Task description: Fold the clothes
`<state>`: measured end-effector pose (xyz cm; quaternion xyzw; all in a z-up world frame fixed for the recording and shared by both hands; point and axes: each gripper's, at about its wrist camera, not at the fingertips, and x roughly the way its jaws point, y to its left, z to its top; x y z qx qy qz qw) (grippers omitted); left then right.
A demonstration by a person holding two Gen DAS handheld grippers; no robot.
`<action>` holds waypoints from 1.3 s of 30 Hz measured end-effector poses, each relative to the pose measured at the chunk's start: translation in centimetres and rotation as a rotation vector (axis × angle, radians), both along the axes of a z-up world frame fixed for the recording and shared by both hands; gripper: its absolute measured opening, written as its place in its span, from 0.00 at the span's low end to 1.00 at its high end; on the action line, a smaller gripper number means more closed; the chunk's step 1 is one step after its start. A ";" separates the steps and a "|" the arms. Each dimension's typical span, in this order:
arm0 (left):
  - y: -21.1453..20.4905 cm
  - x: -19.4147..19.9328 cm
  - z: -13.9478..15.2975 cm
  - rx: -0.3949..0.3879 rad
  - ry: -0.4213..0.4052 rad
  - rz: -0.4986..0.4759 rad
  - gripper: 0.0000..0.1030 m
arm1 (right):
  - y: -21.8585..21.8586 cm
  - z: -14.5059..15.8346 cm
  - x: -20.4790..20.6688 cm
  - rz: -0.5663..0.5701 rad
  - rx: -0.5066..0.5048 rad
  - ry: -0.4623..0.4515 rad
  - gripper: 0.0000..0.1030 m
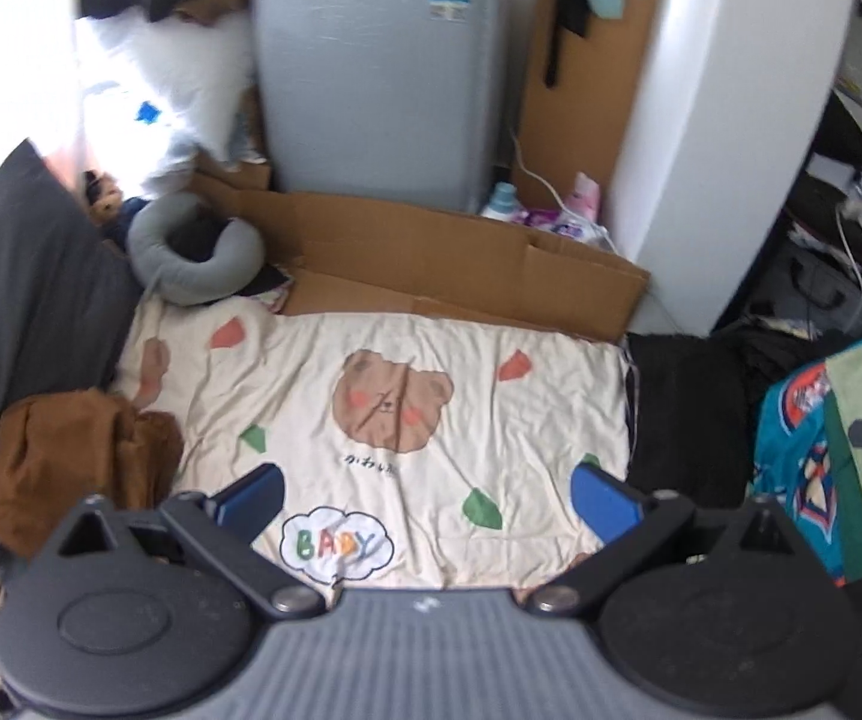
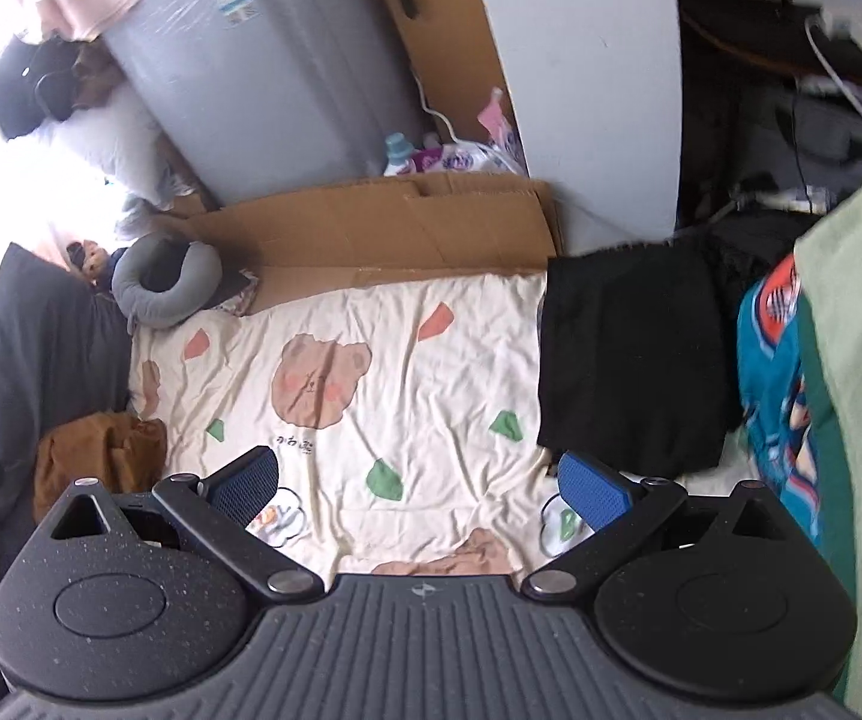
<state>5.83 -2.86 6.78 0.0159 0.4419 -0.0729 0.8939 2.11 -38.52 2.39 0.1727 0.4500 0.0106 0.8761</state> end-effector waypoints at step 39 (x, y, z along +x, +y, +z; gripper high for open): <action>-1.0 -5.0 -9.3 -0.004 0.035 0.188 1.00 | 9.0 -3.7 -2.3 0.113 -0.083 0.052 0.99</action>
